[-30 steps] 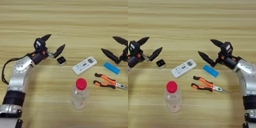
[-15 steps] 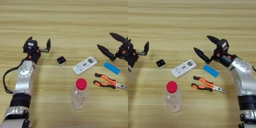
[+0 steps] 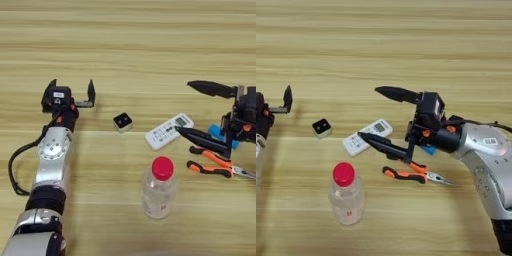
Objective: Move the objects on the table
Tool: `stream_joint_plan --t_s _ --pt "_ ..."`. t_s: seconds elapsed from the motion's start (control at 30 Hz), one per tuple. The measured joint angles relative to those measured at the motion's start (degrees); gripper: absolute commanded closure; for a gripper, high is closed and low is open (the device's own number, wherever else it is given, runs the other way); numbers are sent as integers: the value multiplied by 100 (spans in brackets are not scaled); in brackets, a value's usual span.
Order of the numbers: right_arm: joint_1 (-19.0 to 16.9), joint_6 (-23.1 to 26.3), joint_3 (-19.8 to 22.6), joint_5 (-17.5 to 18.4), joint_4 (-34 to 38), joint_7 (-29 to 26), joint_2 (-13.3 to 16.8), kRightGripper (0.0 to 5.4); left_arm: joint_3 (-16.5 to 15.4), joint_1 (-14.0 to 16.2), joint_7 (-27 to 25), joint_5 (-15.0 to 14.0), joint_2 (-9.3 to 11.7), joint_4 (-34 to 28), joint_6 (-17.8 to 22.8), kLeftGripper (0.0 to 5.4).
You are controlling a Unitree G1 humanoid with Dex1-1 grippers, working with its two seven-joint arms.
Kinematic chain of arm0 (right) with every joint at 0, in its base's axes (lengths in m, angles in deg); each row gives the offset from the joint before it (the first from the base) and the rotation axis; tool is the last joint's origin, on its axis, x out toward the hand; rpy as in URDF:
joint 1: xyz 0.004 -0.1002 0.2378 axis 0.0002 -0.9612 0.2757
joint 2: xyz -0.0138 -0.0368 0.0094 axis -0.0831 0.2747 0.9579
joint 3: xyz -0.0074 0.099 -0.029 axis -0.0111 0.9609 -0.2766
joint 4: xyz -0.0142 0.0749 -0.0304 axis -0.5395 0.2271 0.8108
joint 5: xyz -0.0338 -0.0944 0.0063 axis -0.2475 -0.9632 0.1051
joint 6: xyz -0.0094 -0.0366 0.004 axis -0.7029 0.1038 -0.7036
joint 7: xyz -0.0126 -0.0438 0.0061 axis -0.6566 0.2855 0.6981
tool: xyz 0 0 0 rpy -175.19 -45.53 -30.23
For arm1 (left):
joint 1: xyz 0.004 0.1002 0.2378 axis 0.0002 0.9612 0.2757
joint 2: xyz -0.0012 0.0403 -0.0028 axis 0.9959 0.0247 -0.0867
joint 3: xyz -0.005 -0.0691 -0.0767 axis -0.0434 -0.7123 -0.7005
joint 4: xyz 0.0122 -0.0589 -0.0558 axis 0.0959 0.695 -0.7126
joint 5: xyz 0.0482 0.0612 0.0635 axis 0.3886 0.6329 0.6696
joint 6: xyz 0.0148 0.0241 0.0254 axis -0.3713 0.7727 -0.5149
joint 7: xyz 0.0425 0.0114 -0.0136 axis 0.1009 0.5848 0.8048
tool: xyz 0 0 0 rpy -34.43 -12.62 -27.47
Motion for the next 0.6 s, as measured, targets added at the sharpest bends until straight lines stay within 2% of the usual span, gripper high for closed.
stream_joint_plan --t_s 0.07,0.23,0.43,0.6 --pt "-33 91 -132 6 121 -73 27 3 28 -7 31 81 0 86 -131 0" --pt "-112 275 -394 34 180 -240 80 3 31 -15 62 79 -2 223 -224 0" --pt "-168 553 -519 434 285 -558 170 3 37 -54 62 74 -15 229 -305 0" --pt "-175 673 -512 608 295 -701 257 3 57 -70 65 77 -29 229 -333 0"
